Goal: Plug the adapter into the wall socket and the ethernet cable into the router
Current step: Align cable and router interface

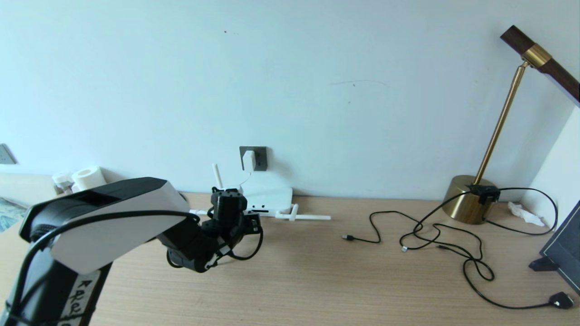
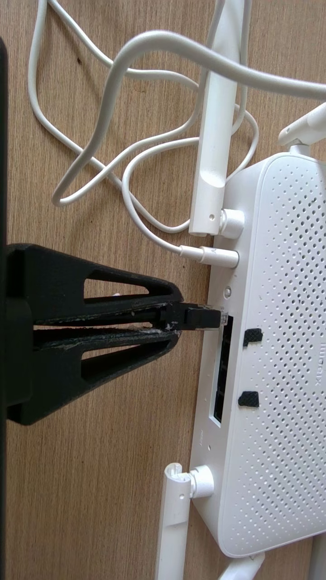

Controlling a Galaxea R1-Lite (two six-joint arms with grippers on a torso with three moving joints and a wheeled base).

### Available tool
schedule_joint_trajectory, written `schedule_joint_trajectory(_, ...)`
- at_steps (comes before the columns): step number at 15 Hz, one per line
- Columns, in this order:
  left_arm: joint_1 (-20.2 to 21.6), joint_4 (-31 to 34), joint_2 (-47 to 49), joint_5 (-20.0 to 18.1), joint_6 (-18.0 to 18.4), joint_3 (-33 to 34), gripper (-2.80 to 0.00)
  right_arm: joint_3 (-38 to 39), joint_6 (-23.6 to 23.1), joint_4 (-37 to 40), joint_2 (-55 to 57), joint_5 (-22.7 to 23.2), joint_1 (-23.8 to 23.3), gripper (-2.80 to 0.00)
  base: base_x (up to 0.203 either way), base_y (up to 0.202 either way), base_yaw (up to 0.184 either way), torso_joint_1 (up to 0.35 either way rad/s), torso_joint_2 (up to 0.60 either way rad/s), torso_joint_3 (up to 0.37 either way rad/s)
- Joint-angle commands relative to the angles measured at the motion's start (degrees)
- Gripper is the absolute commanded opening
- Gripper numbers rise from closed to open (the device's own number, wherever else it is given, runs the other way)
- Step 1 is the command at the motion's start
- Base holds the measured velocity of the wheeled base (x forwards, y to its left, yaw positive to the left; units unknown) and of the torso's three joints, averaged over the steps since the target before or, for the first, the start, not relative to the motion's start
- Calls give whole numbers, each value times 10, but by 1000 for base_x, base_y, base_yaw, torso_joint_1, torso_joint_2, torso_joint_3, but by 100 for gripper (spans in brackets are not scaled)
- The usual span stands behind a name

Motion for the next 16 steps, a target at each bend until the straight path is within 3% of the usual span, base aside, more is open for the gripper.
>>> schedule_joint_trajectory(1, 0, -3, 0, 1, -1, 0, -280, 0, 0, 0, 1, 0, 0, 0, 0, 0, 0, 0, 0, 0)
schedule_joint_trajectory(16, -4, -1, 0, 1, -1, -5, -280, 0, 0, 0, 0, 0, 0, 0, 0, 0, 0, 0, 0, 0)
